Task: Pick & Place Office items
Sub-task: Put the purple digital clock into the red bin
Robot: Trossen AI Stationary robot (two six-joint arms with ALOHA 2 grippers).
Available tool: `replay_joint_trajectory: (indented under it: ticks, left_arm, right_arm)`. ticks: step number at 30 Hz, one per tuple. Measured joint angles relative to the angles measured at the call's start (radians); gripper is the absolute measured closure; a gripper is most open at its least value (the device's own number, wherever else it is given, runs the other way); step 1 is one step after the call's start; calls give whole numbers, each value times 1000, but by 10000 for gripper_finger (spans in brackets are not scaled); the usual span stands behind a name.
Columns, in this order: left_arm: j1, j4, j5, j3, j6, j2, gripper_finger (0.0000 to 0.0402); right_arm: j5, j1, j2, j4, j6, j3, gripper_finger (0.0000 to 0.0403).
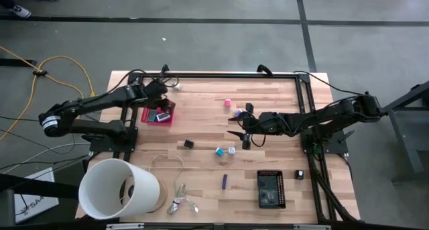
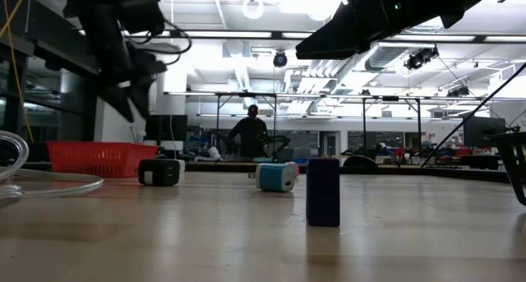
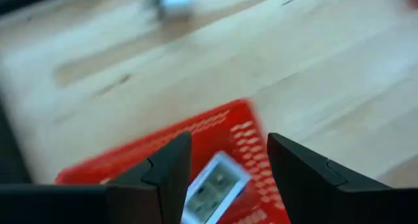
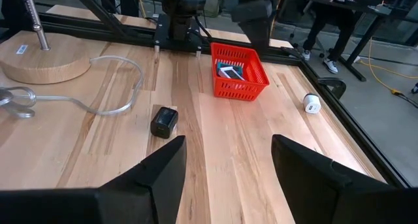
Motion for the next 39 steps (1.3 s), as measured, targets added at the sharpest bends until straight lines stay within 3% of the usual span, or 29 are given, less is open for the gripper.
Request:
replay_joint_trajectory:
  ticks: [7, 20, 39]
  left_arm:
    - [-58, 172, 0, 0, 192, 8, 208]
    - [-169, 340, 23, 0, 565, 10, 208]
    - [-234, 697, 657, 1, 859, 305, 208]
  right_arm:
    - [0, 0, 0, 0, 0, 0, 191]
    - [0, 0, 0, 0, 0, 0, 191]
    - [0, 0, 0, 0, 0, 0, 191]
